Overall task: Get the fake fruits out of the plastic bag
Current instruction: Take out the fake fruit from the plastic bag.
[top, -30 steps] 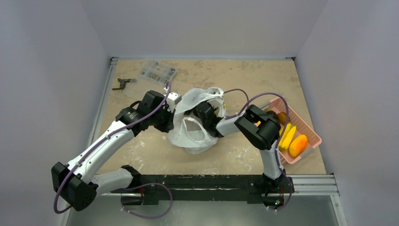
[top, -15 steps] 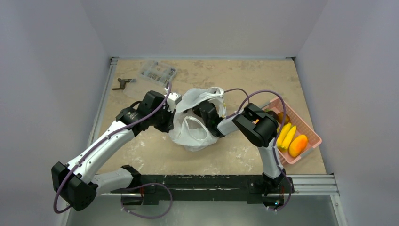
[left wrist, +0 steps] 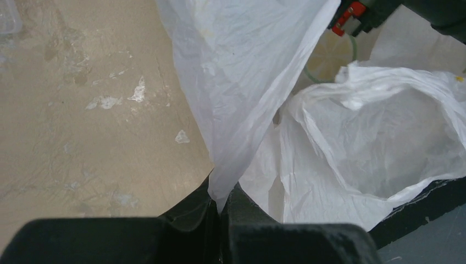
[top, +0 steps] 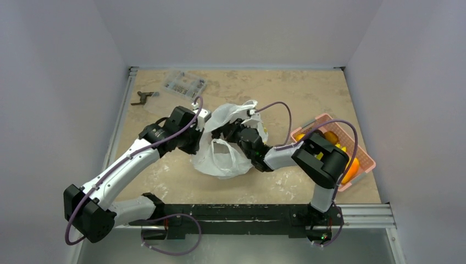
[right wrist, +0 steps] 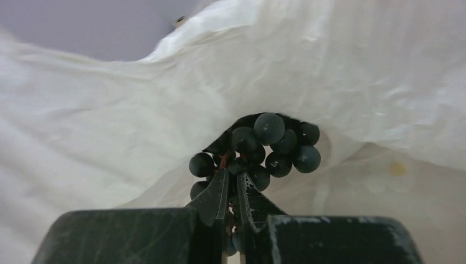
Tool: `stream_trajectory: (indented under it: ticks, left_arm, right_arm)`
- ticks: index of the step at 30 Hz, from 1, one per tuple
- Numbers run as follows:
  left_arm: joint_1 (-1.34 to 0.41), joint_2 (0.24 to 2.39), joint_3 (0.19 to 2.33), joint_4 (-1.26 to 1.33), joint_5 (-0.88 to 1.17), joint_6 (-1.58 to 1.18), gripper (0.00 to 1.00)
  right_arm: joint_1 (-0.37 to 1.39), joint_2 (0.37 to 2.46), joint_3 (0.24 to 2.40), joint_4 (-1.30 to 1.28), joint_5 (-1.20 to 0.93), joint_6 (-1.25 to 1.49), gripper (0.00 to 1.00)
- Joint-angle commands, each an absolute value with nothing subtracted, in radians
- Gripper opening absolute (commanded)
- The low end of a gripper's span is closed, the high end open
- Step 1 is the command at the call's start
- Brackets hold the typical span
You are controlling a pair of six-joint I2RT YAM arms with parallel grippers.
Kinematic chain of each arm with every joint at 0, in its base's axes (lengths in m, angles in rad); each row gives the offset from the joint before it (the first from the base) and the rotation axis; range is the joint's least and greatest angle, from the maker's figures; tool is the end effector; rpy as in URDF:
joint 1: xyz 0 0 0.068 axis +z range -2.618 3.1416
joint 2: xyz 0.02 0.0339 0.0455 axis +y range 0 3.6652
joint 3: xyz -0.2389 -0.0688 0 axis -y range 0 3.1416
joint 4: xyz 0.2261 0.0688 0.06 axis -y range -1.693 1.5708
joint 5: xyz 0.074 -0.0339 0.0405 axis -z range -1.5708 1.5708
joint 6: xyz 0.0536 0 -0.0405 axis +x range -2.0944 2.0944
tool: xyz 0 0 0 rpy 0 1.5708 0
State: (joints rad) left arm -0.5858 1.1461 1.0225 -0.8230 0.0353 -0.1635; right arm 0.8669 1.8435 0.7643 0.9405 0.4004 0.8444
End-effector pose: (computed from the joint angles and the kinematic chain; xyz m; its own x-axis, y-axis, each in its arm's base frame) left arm 0.1888 -0.1276 0.2593 -0.7599 0.3089 -0.5720 0.4521 0.8834 -0.1234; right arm 0.2529 0.2656 0.1555 -0.3975 0.5956 -0.6981 -0.2334 0.6701 0.7046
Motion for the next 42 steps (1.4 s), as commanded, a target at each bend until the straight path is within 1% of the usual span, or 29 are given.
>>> stream_trajectory:
  ticks: [1,9,14,17,20,29,33,40,42]
  left_arm:
    - [-0.592,1.154,1.044,-0.822,0.005,-0.155,0.0]
    - [-0.591,1.144,1.043,-0.825,-0.075,-0.167,0.0]
    - [-0.592,1.143,1.047,-0.831,-0.12,-0.175,0.0]
    - [-0.591,1.148,1.048,-0.83,-0.129,-0.176,0.0]
    - [-0.591,1.158,1.052,-0.837,-0.129,-0.176,0.0]
    - [-0.592,1.171,1.054,-0.845,-0.137,-0.18,0.0]
    - [-0.592,1.166,1.053,-0.847,-0.14,-0.181,0.0]
    - [-0.592,1.187,1.06,-0.85,-0.124,-0.178,0.0]
    - [-0.592,1.183,1.059,-0.853,-0.131,-0.18,0.0]
  right_arm:
    - [0.922,1.72,0.74,0.927,0.419,0.739,0.0]
    - [0.936,1.494,0.582,0.837,0.405,0.654,0.0]
    - [0.937,1.328,0.565,0.675,0.415,0.547,0.0]
    - [0.941,1.23,0.569,0.616,0.38,0.52,0.0]
    - [0.946,1.191,0.584,0.598,0.318,0.531,0.0]
    - [0.978,1.159,0.661,0.56,0.171,0.555,0.0]
    - [0.979,1.075,0.679,0.512,0.191,0.54,0.0]
    - [0.979,0.905,0.704,0.393,0.308,0.514,0.0]
    - [0.979,0.856,0.702,0.364,0.397,0.49,0.0]
